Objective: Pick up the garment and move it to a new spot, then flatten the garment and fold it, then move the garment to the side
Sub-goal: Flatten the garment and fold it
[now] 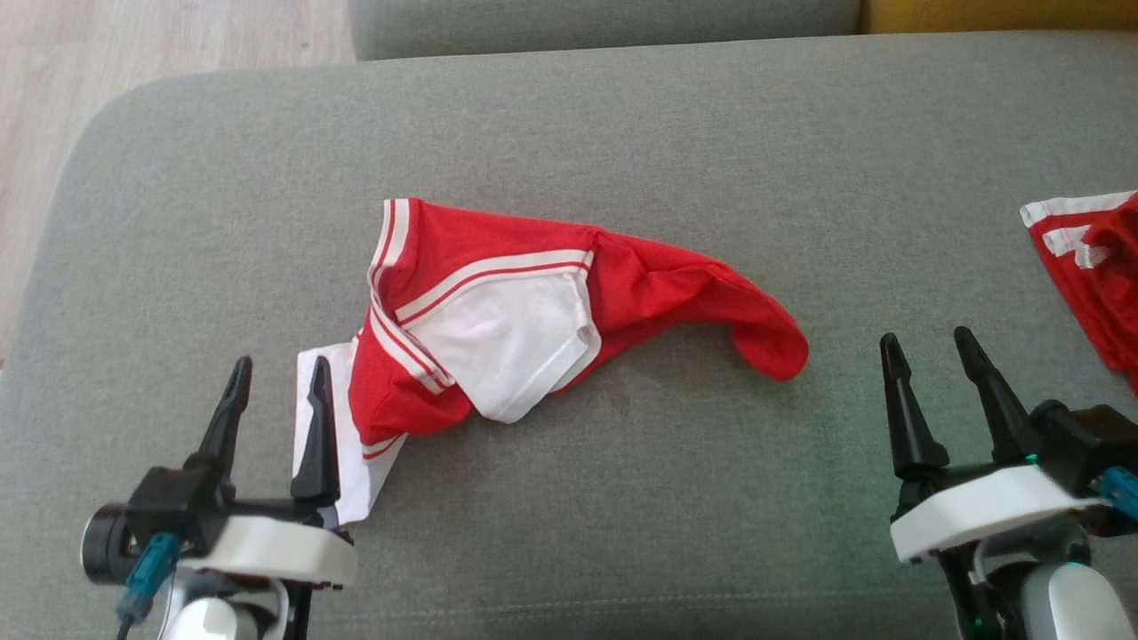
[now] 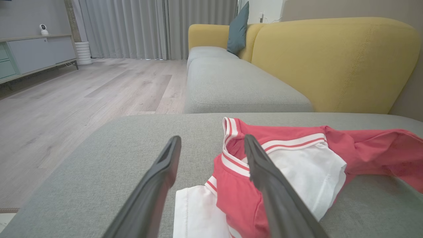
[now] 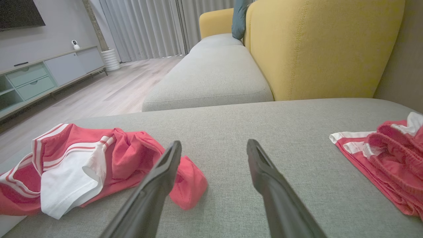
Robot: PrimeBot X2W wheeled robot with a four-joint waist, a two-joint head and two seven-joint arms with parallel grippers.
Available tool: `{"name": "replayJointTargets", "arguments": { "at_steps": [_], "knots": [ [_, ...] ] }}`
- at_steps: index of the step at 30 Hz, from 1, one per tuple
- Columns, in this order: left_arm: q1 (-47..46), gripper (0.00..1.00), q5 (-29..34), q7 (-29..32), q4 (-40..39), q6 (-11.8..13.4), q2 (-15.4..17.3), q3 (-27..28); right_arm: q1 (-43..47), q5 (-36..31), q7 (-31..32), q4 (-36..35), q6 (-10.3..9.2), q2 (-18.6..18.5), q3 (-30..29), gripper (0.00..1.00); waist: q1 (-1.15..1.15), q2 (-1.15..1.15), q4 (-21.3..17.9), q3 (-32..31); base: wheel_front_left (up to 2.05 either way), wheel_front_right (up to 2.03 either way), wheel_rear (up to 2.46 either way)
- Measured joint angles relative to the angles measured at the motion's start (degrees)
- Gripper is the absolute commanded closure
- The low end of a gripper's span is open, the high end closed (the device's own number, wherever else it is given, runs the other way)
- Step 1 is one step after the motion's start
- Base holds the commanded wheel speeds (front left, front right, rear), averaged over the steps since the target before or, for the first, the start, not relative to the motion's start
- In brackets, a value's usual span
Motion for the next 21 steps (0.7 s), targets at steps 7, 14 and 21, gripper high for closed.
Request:
{"name": "replayJointTargets", "arguments": {
  "at_steps": [7, 14, 21],
  "knots": [
    [-0.1, 0.00, 0.6, 0.0, -0.2, -0.8, -0.4, 0.6, 0.0, 0.0, 0.7, 2.6, 0.00, 0.0, 0.3, 0.00, 0.00, 0.00, 0.1, 0.7, 0.00, 0.00, 0.00],
    [-2.1, 0.00, 1.0, 0.0, -0.2, -2.0, -1.5, 0.2, -1.1, 0.6, 0.5, 10.2, 0.00, 0.0, 3.5, 0.00, 0.00, 0.00, 1.2, 2.9, 0.00, 0.00, 0.00],
    [-3.9, 0.00, 1.5, 0.0, 0.0, -3.3, -2.2, -0.4, -9.1, 5.2, -2.1, 19.0, 0.00, 0.0, 5.3, 0.00, 0.00, 0.00, 2.9, 4.9, 0.00, 0.00, 0.00]
  ]
}}
